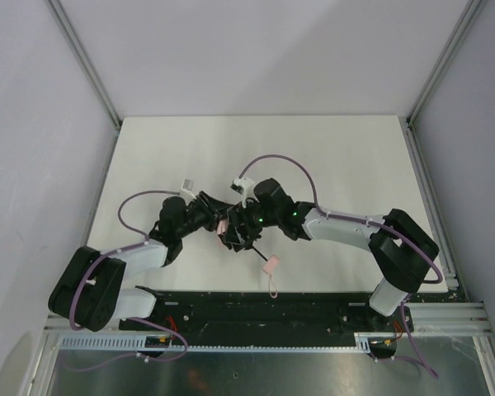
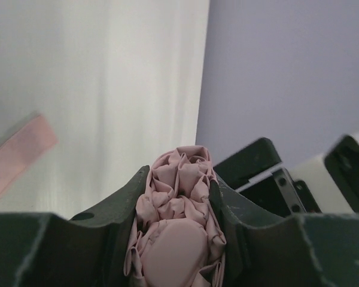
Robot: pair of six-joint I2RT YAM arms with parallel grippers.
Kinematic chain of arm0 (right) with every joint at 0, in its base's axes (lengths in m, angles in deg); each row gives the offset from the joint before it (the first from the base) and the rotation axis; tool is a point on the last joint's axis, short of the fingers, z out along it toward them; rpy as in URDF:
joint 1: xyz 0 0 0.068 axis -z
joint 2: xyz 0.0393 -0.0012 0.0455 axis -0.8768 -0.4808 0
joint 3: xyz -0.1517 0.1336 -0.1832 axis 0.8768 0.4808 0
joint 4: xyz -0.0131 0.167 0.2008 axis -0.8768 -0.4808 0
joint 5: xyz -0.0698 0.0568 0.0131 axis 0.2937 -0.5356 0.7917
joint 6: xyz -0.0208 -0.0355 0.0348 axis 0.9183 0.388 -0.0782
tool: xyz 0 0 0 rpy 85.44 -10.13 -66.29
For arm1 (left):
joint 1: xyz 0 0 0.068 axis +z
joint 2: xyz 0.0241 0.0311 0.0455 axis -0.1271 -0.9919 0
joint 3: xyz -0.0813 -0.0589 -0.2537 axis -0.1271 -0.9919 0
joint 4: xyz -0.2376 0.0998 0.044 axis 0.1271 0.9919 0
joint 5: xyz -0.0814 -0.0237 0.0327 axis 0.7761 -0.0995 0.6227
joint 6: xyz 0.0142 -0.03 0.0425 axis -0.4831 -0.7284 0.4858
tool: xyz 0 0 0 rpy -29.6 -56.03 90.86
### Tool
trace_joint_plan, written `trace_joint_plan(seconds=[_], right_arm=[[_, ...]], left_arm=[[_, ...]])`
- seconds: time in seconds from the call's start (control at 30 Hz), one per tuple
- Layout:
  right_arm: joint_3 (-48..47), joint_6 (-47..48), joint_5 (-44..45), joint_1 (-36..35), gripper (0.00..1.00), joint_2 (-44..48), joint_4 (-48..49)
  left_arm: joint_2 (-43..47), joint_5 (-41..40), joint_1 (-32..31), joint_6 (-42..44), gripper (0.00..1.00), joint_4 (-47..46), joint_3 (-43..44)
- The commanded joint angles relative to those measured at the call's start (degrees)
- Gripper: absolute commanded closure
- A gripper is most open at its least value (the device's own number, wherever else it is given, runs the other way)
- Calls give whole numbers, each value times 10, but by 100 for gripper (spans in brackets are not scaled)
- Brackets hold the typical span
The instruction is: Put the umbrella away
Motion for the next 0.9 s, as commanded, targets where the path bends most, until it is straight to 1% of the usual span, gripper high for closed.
trace_joint_plan(seconds=[0.0,0.13,0.27,0.37,0.53,0.57,0.67,0.83,0.87], right_arm=[[-39,90,150,-29,27,-8,-51],[-69,131,254,-60,28,-29,-97],[-93,166,344,-90,33,-58,-125],[-100,178,364,-102,37,-73,-126],[-101,187,358,-110,38,-91,-109],[-101,189,357,-110,41,-94,-105],[-101,191,354,-112,60,-95,-94],[-101,191,317,-111,93,-88,-90],[-102,191,304,-110,97,-88,-90]], left_arm=[[1,-18,-12,-48,100,29,16],[8,-23,-18,-60,100,102,32],[14,-25,-24,-72,100,189,55],[16,-21,-27,-78,100,246,78],[25,-12,-28,-93,100,276,90],[26,-10,-28,-93,100,279,91],[26,-6,-28,-91,100,287,94],[28,-1,-30,-91,100,291,96],[28,1,-30,-91,100,291,97]])
